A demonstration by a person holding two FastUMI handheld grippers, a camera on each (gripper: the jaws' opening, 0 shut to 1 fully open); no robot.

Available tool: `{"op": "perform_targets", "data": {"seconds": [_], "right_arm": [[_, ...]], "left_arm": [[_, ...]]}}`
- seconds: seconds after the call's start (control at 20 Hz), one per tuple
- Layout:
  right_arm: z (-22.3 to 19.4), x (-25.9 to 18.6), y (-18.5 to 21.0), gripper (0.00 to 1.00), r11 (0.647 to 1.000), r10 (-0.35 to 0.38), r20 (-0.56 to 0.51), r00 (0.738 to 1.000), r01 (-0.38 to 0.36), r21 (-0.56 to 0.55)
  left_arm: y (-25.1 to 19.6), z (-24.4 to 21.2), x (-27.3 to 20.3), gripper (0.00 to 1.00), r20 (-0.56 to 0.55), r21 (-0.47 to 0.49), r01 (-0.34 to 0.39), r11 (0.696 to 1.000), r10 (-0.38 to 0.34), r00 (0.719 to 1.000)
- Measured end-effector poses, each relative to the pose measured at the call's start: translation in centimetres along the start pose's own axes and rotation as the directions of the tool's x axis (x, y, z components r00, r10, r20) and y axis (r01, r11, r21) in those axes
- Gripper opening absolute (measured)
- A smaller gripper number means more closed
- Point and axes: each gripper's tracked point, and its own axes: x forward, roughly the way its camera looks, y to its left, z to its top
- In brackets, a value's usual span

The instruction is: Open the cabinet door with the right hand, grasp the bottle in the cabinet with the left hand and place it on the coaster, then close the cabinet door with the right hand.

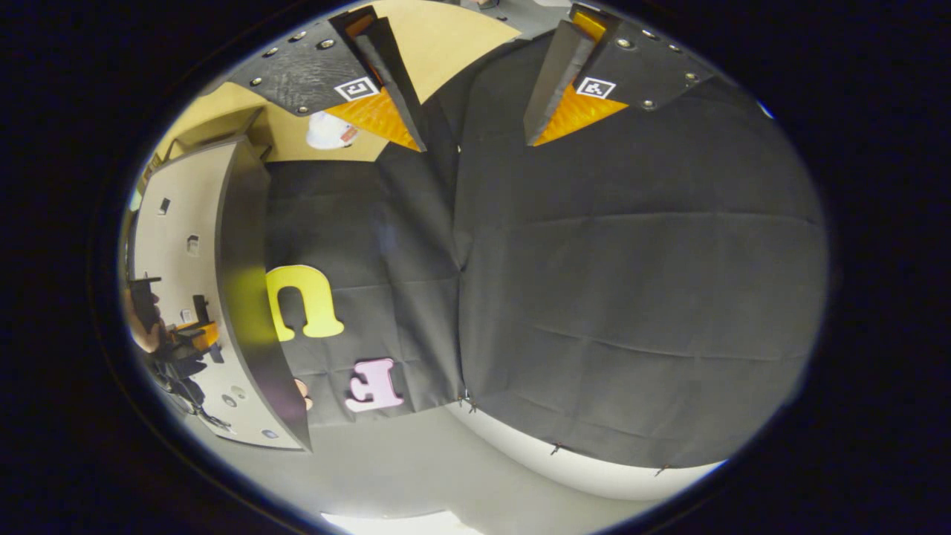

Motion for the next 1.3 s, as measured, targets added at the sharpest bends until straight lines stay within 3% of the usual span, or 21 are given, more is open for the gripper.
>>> {"op": "perform_targets", "data": {"seconds": [0.05,0.15,0.2,0.85,1.3], "right_arm": [[0.0,0.0,0.0,0.22,1.0,0.02,-0.009,1.0,-0.02,0.001],[-0.3,-0.1,-0.1,0.22,0.998,0.056,-0.027,0.998,-0.055,0.035],[-0.3,-0.1,-0.1,0.11,0.997,0.07,-0.035,0.997,-0.069,0.034],[-0.6,-2.2,-0.9,0.11,0.981,0.191,-0.084,0.978,-0.187,0.058],[-0.6,-3.8,-2.4,0.11,0.954,0.299,-0.089,0.95,-0.296,0.055]], "left_arm": [[0.1,0.0,0.1,0.79,-0.001,-0.002,0.003,1.0,-0.003,1.0],[0.0,0.1,0.1,0.79,0.003,-0.001,0.01,1.0,-0.01,1.0],[-0.2,0.2,0.2,0.79,0.008,0.001,0.016,1.0,-0.016,1.0],[-2.8,3.6,-0.2,0.79,0.071,0.028,0.132,0.991,-0.133,0.989],[-10.5,7.2,-3.3,0.79,0.122,0.053,0.227,0.973,-0.232,0.965]]}}
